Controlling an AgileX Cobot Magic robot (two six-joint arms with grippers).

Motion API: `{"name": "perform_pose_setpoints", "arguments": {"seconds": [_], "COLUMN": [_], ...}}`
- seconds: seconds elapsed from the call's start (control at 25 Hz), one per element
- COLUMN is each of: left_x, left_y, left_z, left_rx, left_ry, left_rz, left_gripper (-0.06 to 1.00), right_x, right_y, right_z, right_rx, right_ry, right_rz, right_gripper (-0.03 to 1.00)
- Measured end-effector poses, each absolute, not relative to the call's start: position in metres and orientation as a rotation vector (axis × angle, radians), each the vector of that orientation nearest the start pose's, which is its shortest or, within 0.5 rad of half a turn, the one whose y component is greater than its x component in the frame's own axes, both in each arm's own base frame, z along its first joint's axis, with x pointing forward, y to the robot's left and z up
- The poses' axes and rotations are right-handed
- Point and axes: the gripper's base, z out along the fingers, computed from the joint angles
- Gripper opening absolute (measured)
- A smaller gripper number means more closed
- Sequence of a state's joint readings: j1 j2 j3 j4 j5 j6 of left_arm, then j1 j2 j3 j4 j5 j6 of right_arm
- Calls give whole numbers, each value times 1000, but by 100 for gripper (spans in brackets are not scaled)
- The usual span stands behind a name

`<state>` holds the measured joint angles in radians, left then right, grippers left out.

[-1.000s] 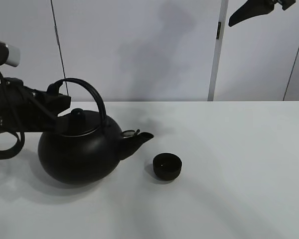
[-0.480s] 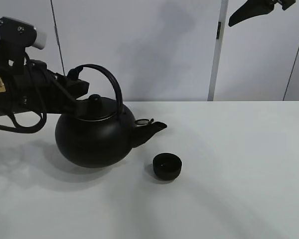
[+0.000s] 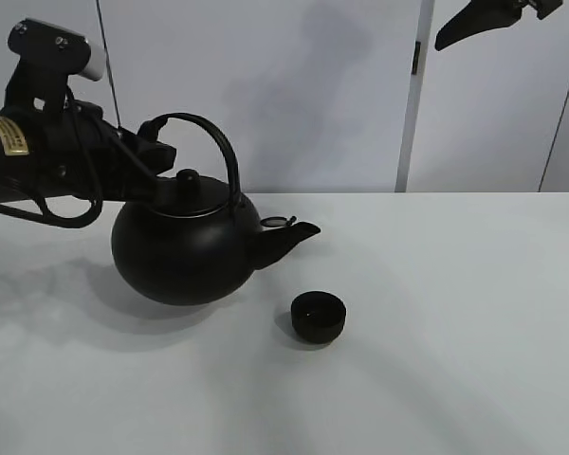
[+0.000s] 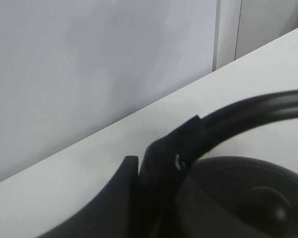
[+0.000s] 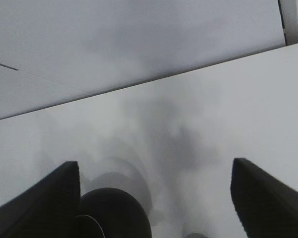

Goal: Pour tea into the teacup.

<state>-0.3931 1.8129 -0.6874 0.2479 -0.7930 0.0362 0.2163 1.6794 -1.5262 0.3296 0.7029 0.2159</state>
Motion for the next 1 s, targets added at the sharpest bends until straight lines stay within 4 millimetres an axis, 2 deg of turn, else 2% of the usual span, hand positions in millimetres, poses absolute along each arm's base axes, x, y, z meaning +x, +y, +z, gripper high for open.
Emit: {"name": "perform_pose_setpoints", "arguments": {"seconds": [0.36, 0.72, 1.0], "left_x": [309, 323, 327], "left_y": [-145, -150, -151], "left_z": [162, 163, 161], "left_rx": [704, 715, 732], "left_ry": [1697, 1720, 1732], "left_rz": [-251, -232, -217], "left_gripper": [11, 11, 11], "right_x": [373, 373, 373], "right_y": [102, 102, 102], "right_z": [345, 345, 345], "right_rx": [191, 191, 192], "right_ry": [2359, 2359, 2359], "right_rz": [586, 586, 587], "right_gripper": [57, 57, 57]}}
